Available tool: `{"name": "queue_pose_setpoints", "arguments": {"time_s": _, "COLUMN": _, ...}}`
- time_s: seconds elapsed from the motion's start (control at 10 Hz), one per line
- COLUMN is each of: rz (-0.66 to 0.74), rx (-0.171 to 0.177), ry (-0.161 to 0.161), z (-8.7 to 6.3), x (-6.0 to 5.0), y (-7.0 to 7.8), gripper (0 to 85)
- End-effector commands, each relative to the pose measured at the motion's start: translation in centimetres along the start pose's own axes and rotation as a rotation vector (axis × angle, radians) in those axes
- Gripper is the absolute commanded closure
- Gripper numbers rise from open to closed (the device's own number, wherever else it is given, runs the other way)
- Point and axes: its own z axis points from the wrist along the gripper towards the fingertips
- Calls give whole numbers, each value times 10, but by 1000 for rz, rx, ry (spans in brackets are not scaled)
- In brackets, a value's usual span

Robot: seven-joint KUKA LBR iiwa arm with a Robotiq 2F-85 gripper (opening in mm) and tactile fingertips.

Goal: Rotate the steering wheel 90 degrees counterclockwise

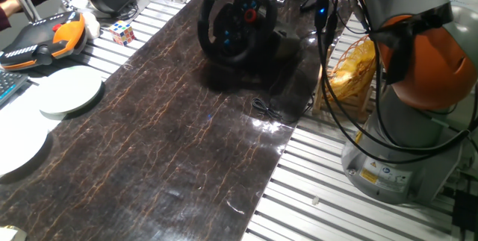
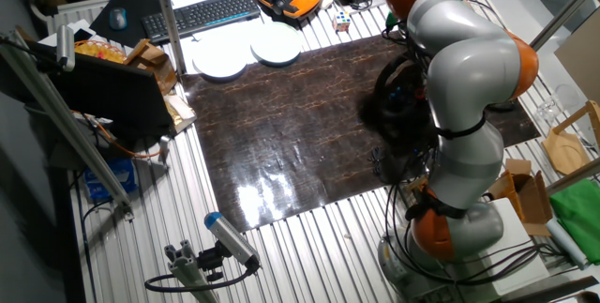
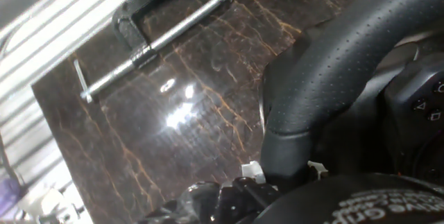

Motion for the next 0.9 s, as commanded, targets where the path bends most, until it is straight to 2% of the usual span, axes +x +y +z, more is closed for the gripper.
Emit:
{"name": "queue_pose_setpoints", "arguments": {"time_s": 0.0, "rz": -13, "rx": 0, "ry": 3, "z": 0, "x": 2, "y": 0, "gripper": 843}}
{"name": "queue_pose_setpoints", "arguments": {"time_s": 0.3, "rz": -47, "rx": -17, "ry": 2, "z": 0, "x": 5, "y": -2, "gripper": 843}}
{"name": "queue_pose_setpoints", "arguments": {"time_s": 0.8, "rz": -81, "rx": -16, "ry": 28, "z": 3, "x": 13, "y": -6, "gripper": 843}}
